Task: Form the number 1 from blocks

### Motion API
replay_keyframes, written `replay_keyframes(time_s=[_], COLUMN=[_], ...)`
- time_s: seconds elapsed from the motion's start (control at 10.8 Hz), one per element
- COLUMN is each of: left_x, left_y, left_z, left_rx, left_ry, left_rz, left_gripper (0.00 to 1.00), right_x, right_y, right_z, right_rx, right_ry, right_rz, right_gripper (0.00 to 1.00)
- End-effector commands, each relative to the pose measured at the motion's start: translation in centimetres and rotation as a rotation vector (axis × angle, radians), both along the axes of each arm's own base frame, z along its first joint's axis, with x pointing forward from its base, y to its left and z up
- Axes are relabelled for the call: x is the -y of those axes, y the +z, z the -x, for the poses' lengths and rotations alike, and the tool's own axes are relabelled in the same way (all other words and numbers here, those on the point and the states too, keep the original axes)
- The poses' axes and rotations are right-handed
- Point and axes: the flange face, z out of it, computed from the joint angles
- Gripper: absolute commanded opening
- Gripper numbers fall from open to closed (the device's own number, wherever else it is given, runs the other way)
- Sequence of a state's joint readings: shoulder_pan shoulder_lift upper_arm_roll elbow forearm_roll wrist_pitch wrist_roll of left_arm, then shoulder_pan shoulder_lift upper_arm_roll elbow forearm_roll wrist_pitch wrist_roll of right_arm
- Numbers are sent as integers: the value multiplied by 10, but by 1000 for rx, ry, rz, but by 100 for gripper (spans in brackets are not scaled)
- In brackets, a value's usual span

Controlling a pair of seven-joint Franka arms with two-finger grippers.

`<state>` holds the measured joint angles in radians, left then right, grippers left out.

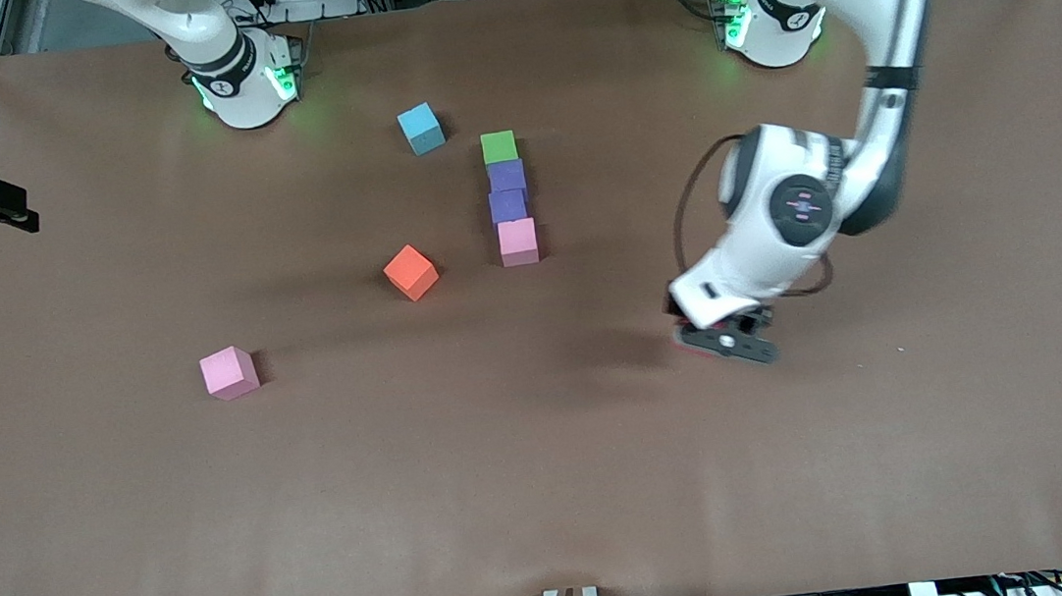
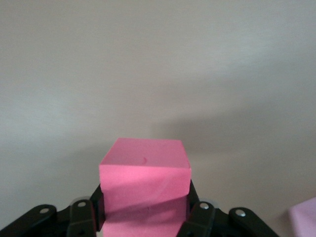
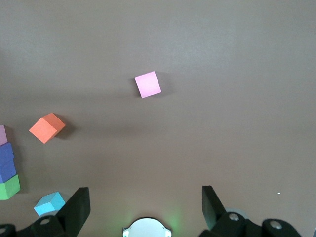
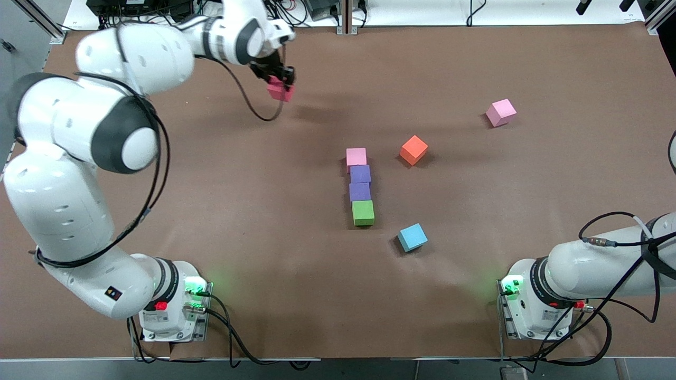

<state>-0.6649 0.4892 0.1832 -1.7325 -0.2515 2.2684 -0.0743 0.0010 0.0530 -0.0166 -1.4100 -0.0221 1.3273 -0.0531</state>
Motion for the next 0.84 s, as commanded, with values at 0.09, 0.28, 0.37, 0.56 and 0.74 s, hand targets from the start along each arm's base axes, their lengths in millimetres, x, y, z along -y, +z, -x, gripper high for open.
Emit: replay_keyframes(time_s=[0.09, 0.28, 0.37, 0.56, 0.74], left_x=[58, 107, 133, 164, 182], left_y=[-4, -16, -29, -52, -68], left_z=[17, 36, 49, 73, 92], left_rx=[-73, -87, -113, -132, -147], left_ry=[146, 233, 283, 317, 369], left_rz=[77, 54, 38, 7, -23], left_gripper=[0, 0, 0, 0, 0], right_x=[-1, 0, 0, 1, 1], right_y=[1, 1, 1, 1, 0], right_z=[5, 5, 5, 5, 5], right_rx=[5, 9, 9, 9, 6], right_ry=[10, 10, 8, 7, 7], right_rz=[20, 20, 20, 20, 20], right_gripper=[100, 100, 100, 100, 100])
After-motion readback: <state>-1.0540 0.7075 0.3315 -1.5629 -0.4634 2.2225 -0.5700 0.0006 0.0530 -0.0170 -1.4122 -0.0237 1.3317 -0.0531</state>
